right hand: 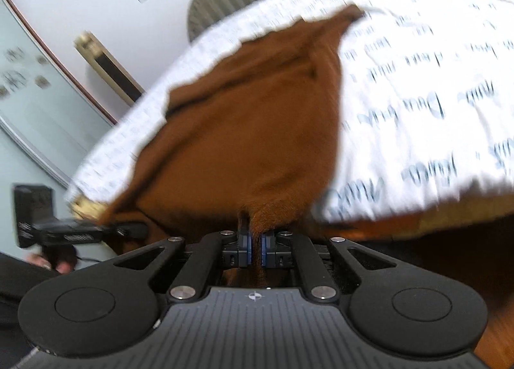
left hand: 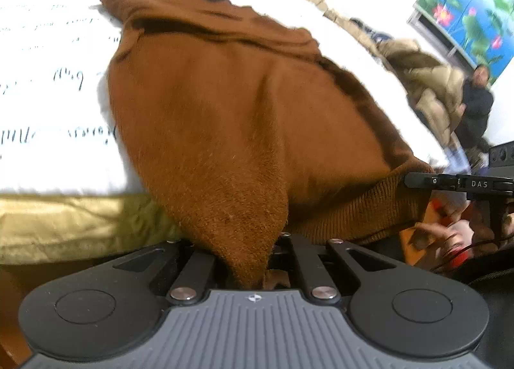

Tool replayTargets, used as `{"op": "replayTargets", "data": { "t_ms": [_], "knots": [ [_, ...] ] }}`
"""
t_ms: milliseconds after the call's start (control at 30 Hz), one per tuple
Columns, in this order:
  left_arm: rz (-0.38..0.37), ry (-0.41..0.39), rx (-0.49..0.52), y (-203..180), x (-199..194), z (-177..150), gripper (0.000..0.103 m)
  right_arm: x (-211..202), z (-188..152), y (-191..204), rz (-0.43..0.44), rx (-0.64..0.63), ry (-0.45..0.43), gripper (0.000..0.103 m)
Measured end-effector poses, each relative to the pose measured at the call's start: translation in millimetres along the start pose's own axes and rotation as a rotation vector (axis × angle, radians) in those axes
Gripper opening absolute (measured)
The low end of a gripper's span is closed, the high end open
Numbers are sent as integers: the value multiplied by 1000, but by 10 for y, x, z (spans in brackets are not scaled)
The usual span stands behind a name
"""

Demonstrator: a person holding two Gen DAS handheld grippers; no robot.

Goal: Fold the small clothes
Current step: 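Hold the hem with both tools and pull it down over the bed edge, then lift the brown sweater hem with both tools and lay it over onto the bed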

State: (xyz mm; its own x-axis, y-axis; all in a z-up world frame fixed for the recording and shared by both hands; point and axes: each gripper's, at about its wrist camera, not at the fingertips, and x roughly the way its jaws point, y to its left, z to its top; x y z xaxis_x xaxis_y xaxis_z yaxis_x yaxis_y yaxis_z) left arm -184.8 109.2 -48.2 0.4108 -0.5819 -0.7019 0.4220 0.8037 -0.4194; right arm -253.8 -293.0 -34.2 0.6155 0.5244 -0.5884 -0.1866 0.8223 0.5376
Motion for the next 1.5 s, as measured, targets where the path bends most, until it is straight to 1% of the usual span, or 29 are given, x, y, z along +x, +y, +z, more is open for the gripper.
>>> {"op": "replayTargets", "data": {
  "t_ms": [133,200,333,467,533,667,733,767,867,1000,1033,1167,1267,1300,1400,1467,1500],
  "knots": [
    [-57,-39,4,-3,-116,195,4,-107,269,-4,108,54,-77,10],
    [-73,-63,13,-25,-172,365,4,-115,437,-33,134,80,-120,10],
    [-80,-112,20,2,-248,874,4,-20,859,-94,166,118,-205,10],
    [-52,-155,-4,159,-212,1470,4,244,1404,-239,163,166,-250,10],
    [-42,-165,-32,263,-131,1776,4,430,1692,-332,170,203,-262,10],
    [-5,-165,-84,478,162,2330,4,777,2206,-554,162,288,-278,10],
    [4,-145,-121,629,364,2569,4,1017,2430,-697,173,343,-266,10],
    [19,-136,-142,700,455,2658,4,1139,2538,-769,168,371,-260,10],
    [31,-73,-229,987,831,2961,4,1524,2785,-1003,136,453,-233,11],
    [43,-28,-325,1313,1219,3180,5,1957,2946,-1329,65,535,-192,11],
    [48,-21,-328,1368,1301,3240,5,2030,2957,-1388,55,551,-183,11],
    [85,2,-344,1504,1548,3411,5,2201,3028,-1519,63,578,-172,12],
    [80,21,-394,1614,1656,3496,5,2247,3103,-1557,33,593,-175,18],
    [72,29,-402,1634,1678,3521,5,2255,3126,-1586,17,604,-171,24],
    [60,64,-413,1658,1700,3552,5,2272,3175,-1617,-40,607,-149,31],
    [39,60,-432,1691,1654,3543,5,2237,3183,-1641,-43,608,-137,36],
    [30,64,-437,1701,1631,3536,5,2217,3175,-1639,-42,605,-140,36]
  ]
}}
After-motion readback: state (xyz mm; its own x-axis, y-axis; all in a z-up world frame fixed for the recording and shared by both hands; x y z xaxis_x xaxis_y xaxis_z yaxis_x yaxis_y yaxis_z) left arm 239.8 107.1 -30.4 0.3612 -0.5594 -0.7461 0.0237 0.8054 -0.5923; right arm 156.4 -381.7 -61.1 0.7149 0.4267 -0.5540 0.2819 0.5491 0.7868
